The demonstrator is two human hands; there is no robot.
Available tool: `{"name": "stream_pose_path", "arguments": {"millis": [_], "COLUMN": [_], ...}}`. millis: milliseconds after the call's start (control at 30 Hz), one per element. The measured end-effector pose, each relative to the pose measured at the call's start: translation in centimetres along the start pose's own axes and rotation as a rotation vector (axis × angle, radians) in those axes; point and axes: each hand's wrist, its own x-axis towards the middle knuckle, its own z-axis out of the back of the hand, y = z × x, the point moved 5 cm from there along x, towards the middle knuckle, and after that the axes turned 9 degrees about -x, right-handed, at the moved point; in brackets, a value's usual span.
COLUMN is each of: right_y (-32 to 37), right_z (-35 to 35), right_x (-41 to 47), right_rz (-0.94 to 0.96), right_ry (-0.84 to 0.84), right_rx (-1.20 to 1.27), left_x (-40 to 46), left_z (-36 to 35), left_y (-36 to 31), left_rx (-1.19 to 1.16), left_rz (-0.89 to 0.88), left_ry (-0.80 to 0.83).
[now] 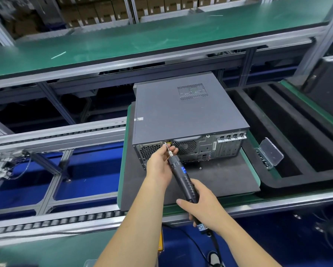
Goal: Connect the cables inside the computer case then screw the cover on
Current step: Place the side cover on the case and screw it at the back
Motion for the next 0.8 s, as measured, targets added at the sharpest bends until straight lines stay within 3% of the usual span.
{"name": "stream_pose_path", "arguments": {"millis": [800], "right_y": [0.89], "right_z": [-0.49], "right_x": [-0.21], "right_rz": [-0.043], "right_ry": [-0.045], "right_rx": [-0.008], "left_x": [0.09], "left_z": [-0.05], "left_y": [-0.38], "left_rx": [0.061], "left_rz": [0.026], "left_ry": [-0.010]}}
